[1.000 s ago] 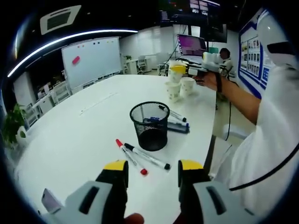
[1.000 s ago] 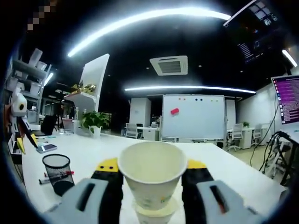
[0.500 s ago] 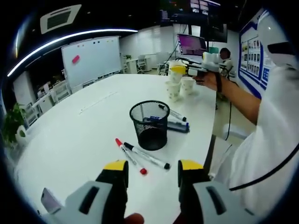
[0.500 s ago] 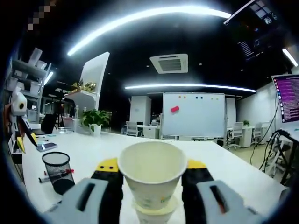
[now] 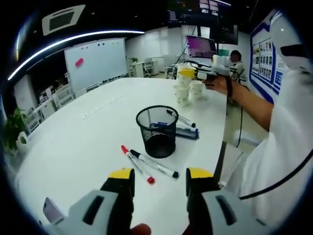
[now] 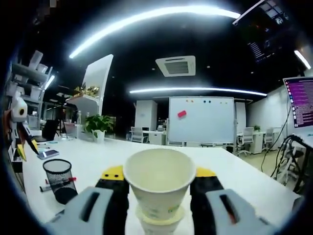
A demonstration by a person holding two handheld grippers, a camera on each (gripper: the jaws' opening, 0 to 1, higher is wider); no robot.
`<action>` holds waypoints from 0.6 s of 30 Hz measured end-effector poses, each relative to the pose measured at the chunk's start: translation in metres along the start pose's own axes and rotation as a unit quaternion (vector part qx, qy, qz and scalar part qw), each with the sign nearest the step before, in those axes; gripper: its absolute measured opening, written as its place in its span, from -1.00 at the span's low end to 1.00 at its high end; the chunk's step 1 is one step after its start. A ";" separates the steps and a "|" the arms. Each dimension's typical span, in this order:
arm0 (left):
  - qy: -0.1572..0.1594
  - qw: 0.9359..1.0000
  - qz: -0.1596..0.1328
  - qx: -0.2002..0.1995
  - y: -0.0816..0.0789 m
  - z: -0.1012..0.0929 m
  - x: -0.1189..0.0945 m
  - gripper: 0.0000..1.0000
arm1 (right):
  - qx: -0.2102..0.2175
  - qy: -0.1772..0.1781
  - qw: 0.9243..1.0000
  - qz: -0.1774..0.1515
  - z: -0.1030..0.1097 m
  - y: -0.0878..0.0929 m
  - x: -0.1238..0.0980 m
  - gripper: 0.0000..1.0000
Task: Place the scattered laser pointers and whiteboard markers into the pen holder and stack the scattered paper cups together
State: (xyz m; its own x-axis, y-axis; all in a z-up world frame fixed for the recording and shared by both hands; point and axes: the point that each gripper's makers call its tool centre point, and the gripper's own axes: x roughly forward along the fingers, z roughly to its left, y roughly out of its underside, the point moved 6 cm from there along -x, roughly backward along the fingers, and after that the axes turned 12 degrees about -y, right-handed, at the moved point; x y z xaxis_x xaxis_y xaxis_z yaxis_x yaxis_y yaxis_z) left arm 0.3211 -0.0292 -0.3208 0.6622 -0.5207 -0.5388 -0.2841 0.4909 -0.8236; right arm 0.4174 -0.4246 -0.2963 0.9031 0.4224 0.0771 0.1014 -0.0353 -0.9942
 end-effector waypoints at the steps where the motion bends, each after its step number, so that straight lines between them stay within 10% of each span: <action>1: 0.000 1.000 0.000 0.000 0.000 0.000 0.000 -0.14 | 0.000 0.000 1.000 0.001 0.000 0.000 0.000 -0.01; 18: 0.004 1.000 0.001 -0.002 0.002 -0.001 0.002 -0.14 | 0.001 -0.005 1.000 0.016 0.003 0.008 0.004 -0.01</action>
State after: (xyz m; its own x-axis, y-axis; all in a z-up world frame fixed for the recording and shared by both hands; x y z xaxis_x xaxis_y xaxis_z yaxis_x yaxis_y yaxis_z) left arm 0.3212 -0.0301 -0.3234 0.6563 -0.5245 -0.5425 -0.2892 0.4891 -0.8228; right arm 0.4206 -0.4207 -0.3044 0.9013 0.4310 0.0442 0.0712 -0.0467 -0.9964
